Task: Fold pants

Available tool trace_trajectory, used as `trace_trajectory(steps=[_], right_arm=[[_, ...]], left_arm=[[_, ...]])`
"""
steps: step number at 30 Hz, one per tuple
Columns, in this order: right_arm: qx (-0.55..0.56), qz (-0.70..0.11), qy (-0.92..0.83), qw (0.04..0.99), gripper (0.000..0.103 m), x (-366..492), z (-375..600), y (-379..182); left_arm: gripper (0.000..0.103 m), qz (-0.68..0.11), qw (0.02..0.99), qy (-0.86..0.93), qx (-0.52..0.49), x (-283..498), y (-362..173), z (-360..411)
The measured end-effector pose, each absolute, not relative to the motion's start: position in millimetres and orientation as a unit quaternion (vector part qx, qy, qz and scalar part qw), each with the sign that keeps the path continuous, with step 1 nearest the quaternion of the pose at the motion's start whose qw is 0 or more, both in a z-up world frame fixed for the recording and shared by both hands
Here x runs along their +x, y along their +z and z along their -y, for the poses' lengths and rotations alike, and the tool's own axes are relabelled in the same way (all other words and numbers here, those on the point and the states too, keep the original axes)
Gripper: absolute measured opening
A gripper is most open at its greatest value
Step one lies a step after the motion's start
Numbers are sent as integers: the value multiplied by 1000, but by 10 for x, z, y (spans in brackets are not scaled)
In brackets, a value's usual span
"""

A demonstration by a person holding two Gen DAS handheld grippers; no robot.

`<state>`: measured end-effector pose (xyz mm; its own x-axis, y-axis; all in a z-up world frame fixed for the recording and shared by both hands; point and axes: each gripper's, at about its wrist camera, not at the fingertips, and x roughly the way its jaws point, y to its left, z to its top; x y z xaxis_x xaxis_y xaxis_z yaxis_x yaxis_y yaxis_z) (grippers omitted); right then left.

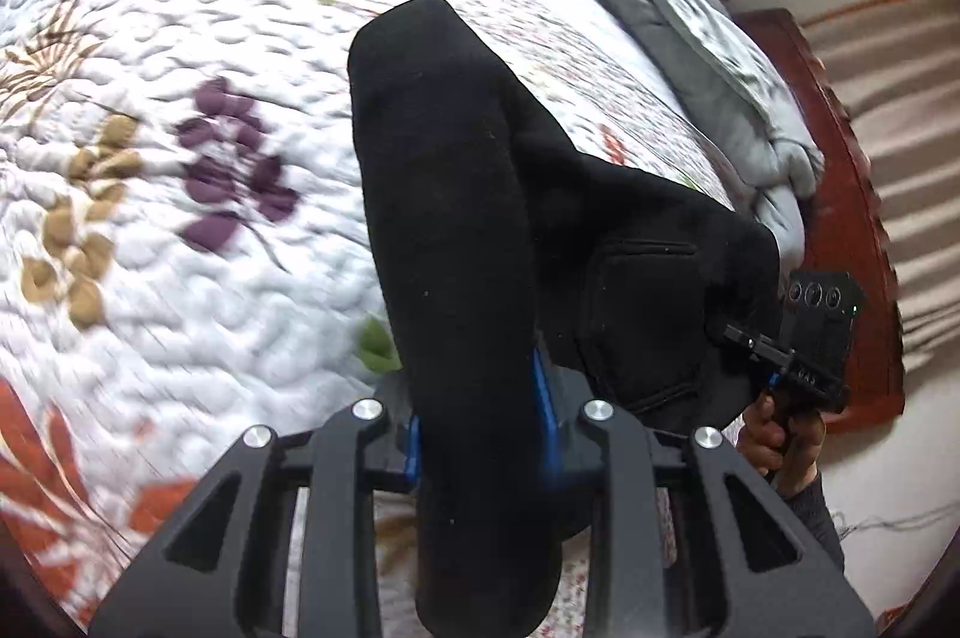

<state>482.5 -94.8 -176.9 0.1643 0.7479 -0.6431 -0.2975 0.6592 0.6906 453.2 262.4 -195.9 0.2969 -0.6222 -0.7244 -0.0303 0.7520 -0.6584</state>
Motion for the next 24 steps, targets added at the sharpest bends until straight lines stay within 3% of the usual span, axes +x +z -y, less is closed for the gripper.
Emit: trace_trajectory(steps=[4,6,10,13,14,16,20,24], right_arm=[[224,-564,350,714,30,5050,793,-2163],[233,-573,348,704,34,5102,816,-2326],[217,-572,357,706,48,5079,802,-2374],[215,-563,339,723,59,5060,939,-2223],[216,-554,327,735,59,5041,1048,-2155],[202,-520,291,778,59,5034,1220,-1920],[176,-458,311,814,42,4995,1148,-1372],[175,-471,334,797,36,5173,698,-1392]], left_arm=[[31,-580,732,-176,-310,4686,-2312,-2856],[37,-580,728,-183,-316,4676,-2451,-2883],[43,-561,725,-192,-350,4593,-2548,-2962],[59,-536,750,-171,-346,4453,-2384,-3103],[66,-522,768,-155,-338,4408,-2282,-3159],[68,-490,804,-112,-318,4327,-2028,-3220],[70,-428,833,-142,-322,4225,-1641,-3196],[75,-424,819,-207,-326,4425,-1617,-2886]])
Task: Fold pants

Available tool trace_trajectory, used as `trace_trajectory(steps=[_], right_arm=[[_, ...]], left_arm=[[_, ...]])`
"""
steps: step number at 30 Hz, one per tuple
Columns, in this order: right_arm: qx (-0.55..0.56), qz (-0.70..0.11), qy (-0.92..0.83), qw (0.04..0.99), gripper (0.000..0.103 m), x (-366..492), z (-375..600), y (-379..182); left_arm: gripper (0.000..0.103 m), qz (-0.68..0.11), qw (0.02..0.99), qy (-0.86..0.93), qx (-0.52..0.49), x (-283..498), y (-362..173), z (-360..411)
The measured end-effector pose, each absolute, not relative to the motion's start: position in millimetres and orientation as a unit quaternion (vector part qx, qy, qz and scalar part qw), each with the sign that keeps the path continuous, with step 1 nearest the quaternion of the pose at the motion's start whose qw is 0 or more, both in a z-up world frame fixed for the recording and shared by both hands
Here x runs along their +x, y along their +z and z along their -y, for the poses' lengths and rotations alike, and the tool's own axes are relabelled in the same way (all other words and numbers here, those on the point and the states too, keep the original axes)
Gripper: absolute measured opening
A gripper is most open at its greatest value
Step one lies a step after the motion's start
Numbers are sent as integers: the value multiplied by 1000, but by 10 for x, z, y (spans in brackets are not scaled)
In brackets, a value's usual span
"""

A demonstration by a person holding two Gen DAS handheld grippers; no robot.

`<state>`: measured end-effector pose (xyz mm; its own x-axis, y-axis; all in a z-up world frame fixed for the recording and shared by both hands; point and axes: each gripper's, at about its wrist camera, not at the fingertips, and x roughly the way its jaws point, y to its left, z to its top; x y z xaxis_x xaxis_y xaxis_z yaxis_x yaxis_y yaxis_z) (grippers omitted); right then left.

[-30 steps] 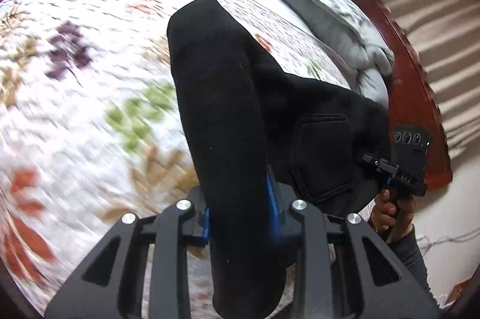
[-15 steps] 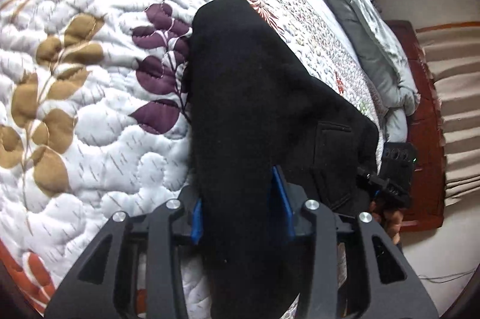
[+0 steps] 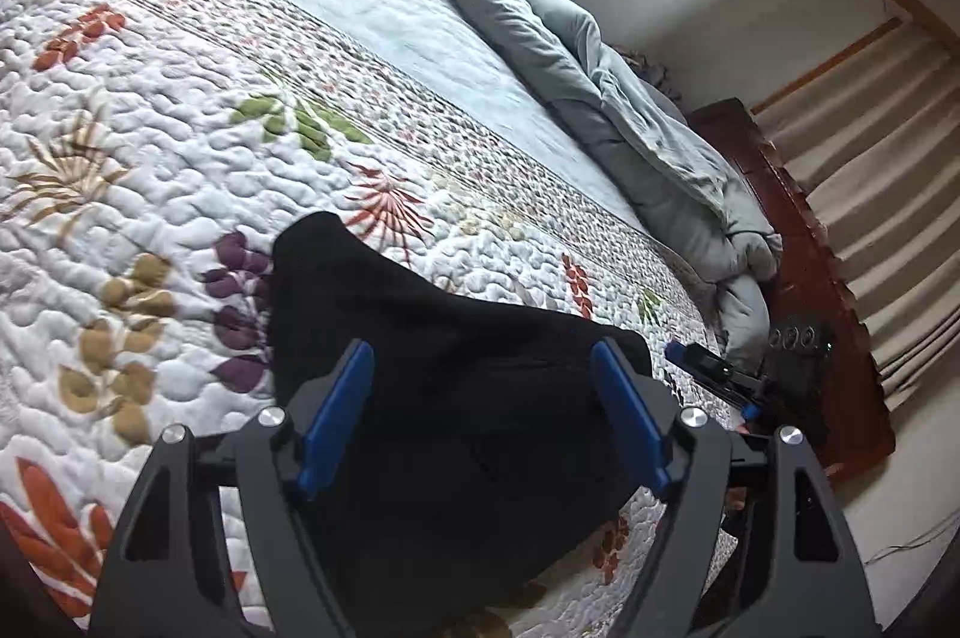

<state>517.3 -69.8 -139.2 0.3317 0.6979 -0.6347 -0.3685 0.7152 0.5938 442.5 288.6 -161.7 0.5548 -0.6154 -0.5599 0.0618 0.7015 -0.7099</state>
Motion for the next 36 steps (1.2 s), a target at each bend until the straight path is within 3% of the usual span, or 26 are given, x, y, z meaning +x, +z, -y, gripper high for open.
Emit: trace_trajectory(steps=[3,4,6,7,11,13,16,21,24,27,34,36], right_arm=[[199,-506,313,779,35,5316,560,-1708],[211,-515,303,774,30,5384,585,-1844],[219,-529,283,770,7,5459,779,-2108],[225,-534,284,764,0,5490,867,-2254],[254,-529,297,753,0,5443,1034,-2395],[240,-520,296,765,0,5385,1012,-2259],[246,-495,308,775,11,5181,1081,-1901],[237,-470,359,770,12,4588,1097,-1605],[239,-488,363,757,12,4340,1081,-1809],[250,-515,335,748,0,4297,1170,-2210],[309,-502,319,742,0,4266,1380,-2308],[313,-490,314,751,8,4149,1444,-2152]], left_arm=[[75,-440,808,-208,-331,4581,-1816,-2817],[75,-447,806,-200,-333,4619,-1897,-2816],[74,-456,798,-196,-341,4664,-2076,-2865],[74,-455,795,-199,-348,4659,-2129,-2886],[73,-447,791,-204,-366,4635,-2196,-2914],[74,-442,793,-194,-373,4551,-2118,-2942],[75,-414,832,-175,-325,4265,-1823,-2917],[76,-379,861,-181,-288,3600,-1543,-2816],[78,-395,848,-192,-298,3411,-1725,-2745],[77,-420,834,-183,-309,3368,-2031,-2690],[76,-425,811,-192,-353,3377,-2222,-2825],[87,-424,811,-184,-359,3305,-2141,-2896]])
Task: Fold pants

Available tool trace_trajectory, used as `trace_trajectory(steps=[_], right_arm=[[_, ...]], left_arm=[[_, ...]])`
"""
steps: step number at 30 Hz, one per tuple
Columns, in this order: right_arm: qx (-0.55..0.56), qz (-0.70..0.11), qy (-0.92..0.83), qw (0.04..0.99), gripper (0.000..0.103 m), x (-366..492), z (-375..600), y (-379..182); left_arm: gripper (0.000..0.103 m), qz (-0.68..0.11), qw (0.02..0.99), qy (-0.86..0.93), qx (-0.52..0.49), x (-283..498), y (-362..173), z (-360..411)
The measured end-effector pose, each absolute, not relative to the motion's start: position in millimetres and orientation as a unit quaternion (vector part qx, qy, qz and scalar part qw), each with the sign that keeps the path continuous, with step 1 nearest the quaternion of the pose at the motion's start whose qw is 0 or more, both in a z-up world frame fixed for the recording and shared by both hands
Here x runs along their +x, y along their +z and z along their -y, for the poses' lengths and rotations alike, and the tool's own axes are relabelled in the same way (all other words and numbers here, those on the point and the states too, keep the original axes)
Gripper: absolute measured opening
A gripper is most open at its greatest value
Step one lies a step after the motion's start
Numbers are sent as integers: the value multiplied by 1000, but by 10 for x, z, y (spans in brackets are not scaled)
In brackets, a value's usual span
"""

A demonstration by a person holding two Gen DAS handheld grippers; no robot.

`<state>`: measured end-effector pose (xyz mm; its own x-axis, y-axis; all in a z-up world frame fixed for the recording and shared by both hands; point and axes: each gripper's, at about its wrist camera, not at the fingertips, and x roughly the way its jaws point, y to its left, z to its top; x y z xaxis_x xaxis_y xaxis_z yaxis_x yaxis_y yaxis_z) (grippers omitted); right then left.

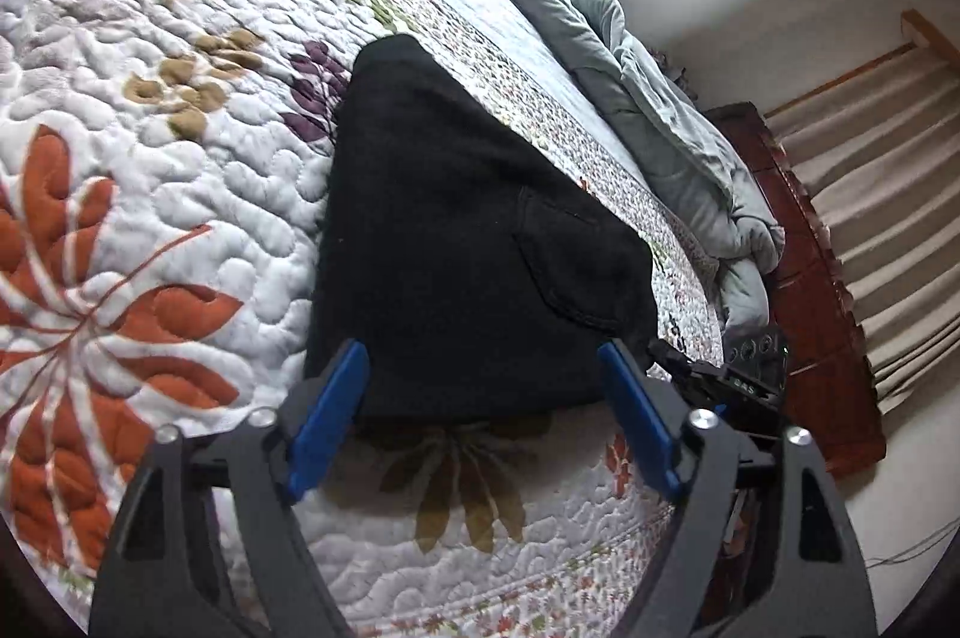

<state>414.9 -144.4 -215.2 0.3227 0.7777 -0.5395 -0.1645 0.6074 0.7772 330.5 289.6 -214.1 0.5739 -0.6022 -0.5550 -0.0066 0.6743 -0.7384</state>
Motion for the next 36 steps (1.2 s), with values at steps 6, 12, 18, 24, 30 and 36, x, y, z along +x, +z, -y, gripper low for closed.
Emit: trace_trajectory(steps=[6,12,18,24,30,36], right_arm=[[245,-434,243,832,62,3226,1644,-1477],[178,-391,179,885,92,2009,1687,-1065],[128,-386,94,909,96,1190,1609,-817],[53,-343,91,934,99,426,1309,-443],[7,-325,95,941,99,-90,1103,-143],[-5,-321,92,942,99,-360,1040,28]], left_arm=[[99,-400,846,-150,-320,2567,-1723,-2939],[100,-356,920,-44,-160,1481,-1210,-2524],[100,-315,945,30,-85,520,-769,-2185],[100,-318,945,68,-37,-83,-596,-1848],[100,-323,942,49,-72,-503,-398,-1742],[100,-301,949,61,-68,-812,-149,-1717]])
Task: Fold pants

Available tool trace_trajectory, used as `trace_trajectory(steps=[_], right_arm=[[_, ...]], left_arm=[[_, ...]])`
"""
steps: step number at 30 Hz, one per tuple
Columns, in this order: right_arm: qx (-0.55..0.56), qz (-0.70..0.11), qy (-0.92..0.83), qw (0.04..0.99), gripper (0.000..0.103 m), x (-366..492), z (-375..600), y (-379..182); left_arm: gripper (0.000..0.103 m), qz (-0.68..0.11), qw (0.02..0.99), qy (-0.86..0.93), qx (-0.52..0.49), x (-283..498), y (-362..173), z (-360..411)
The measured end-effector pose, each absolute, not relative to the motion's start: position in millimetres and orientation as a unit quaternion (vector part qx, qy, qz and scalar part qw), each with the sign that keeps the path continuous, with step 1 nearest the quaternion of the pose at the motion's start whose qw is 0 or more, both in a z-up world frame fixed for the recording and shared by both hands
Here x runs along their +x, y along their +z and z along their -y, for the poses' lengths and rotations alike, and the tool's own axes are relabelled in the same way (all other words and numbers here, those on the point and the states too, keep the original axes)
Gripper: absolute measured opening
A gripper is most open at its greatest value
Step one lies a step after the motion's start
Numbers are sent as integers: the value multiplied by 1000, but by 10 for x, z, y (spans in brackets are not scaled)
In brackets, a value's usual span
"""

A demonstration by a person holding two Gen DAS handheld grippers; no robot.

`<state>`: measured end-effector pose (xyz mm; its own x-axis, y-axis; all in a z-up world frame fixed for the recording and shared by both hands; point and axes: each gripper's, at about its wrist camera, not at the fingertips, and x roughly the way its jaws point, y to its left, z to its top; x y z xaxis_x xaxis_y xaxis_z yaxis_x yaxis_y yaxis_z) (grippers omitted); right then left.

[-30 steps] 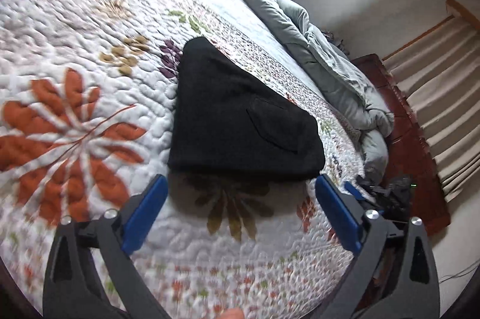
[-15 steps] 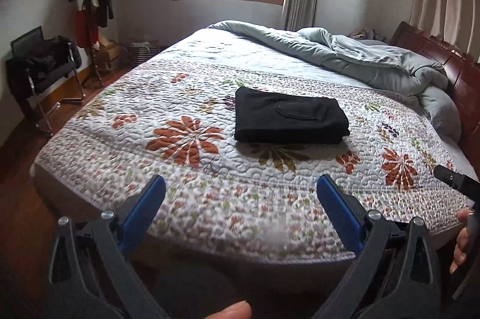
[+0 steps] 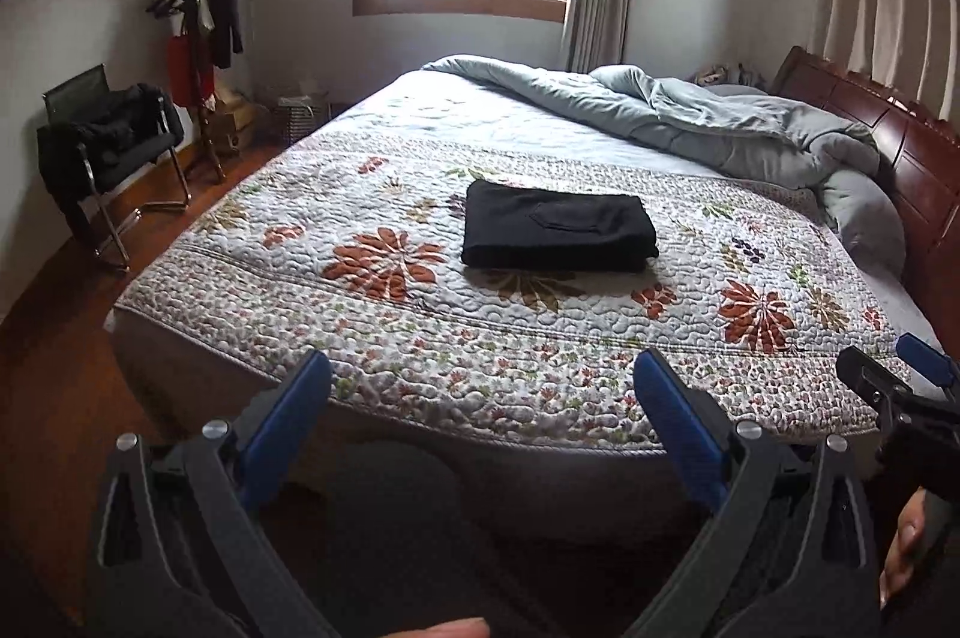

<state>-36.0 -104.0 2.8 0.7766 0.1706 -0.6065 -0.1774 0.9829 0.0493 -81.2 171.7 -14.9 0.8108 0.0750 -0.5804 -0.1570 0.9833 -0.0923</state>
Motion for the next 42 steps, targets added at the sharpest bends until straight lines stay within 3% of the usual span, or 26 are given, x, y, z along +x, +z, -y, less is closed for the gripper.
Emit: trace_trajectory(steps=[9,42], right_arm=[[-11,-294,77,953,99,-465,1048,195],[-1,-324,86,942,99,-165,1109,-52]], left_arm=[[100,-304,950,47,-60,-847,-84,-1628],[100,-328,941,48,-60,-505,-269,-1468]])
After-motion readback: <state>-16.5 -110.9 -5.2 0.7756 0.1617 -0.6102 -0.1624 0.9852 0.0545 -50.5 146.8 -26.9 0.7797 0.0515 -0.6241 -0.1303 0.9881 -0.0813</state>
